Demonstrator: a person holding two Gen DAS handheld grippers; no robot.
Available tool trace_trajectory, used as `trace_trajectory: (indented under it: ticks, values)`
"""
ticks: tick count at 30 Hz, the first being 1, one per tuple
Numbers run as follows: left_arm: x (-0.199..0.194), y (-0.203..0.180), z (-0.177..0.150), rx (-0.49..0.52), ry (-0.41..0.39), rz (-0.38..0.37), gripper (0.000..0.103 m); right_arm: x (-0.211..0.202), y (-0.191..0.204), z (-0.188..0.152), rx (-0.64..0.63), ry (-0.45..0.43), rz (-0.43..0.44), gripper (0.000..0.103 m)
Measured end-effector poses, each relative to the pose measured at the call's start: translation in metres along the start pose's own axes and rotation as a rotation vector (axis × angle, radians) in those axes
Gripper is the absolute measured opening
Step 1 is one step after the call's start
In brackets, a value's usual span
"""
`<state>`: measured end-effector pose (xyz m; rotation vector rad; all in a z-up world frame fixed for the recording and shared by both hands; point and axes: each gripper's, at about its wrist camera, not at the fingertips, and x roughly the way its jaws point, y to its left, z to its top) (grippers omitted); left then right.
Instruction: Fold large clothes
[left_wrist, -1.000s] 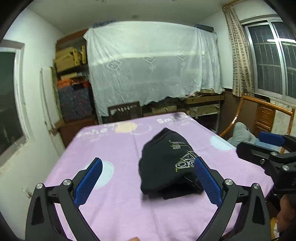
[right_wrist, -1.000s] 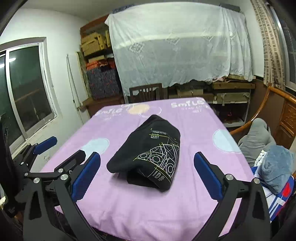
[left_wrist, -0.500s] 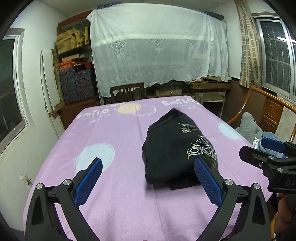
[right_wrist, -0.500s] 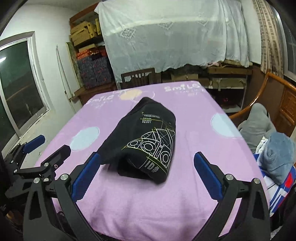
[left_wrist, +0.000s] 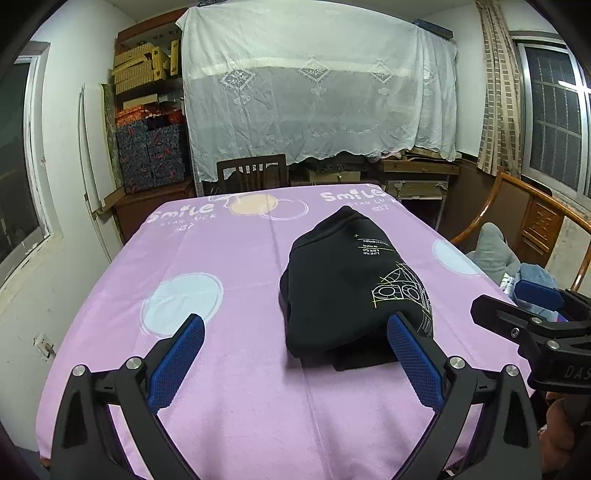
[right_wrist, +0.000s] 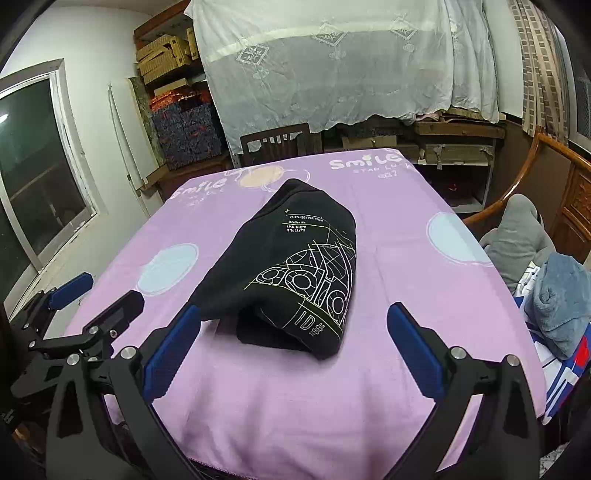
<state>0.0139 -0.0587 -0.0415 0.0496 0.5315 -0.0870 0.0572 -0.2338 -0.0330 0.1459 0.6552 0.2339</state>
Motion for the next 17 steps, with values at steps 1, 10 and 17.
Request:
trace_trajectory:
  ticks: [1,10,17]
  values:
    - [0.0,-0.001,0.0,-0.001,-0.001,-0.002,0.1,0.0,0.0,0.0,0.0,0.0,0.001,0.099]
    - [-0.005,-0.011,-0.002,0.04,-0.027,0.025,0.1,-0.004,-0.002,0.0,0.023,-0.006,0.006,0.099]
    - [-0.011,-0.015,-0.003,0.066,-0.065,0.04,0.1,-0.008,-0.003,0.0,0.047,-0.015,0.007,0.099]
